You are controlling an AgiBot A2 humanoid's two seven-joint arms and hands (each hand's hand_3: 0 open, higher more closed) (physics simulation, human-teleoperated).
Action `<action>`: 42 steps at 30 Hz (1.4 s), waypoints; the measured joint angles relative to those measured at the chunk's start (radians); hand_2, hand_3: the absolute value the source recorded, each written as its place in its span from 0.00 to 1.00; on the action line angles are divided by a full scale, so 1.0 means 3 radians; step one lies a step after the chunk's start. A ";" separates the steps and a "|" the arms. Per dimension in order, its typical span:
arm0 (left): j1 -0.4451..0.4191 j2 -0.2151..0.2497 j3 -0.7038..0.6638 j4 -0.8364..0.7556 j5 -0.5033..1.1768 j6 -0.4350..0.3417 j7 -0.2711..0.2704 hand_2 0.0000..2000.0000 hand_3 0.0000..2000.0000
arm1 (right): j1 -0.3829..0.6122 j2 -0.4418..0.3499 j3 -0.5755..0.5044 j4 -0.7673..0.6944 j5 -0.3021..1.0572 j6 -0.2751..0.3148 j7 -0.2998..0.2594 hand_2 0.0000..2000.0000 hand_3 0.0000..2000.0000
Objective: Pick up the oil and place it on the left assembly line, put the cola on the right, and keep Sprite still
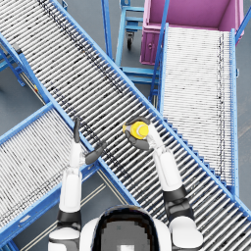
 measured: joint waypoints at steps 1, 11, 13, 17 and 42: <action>0.0031 0.0027 0.0098 0.0004 0.0028 0.0000 0.0000 0.00 0.00 | 0.0017 -0.0019 0.0038 0.0006 0.0000 0.0002 0.0000 1.00 1.00; 0.0237 0.0211 0.0626 0.0157 0.0097 0.0000 0.0000 0.00 0.00 | -0.0058 -0.0071 0.0528 0.0184 0.0001 0.0015 -0.0001 1.00 1.00; 0.0285 0.0252 0.0660 0.0192 0.0098 0.0000 0.0000 0.00 0.00 | -0.0112 -0.0053 0.0599 0.0209 0.0001 0.0016 0.0000 1.00 1.00; 0.0366 0.0324 0.0706 0.0267 0.0097 -0.0090 -0.0004 0.00 0.00 | -0.0203 -0.0014 0.0686 0.0295 0.0004 -0.0143 -0.0016 1.00 1.00; 0.0319 0.0206 -0.0814 0.0303 0.0099 -0.0182 0.0011 1.00 1.00 | -0.0514 0.0048 0.0129 0.0662 -0.0001 -0.0599 0.0015 0.00 0.00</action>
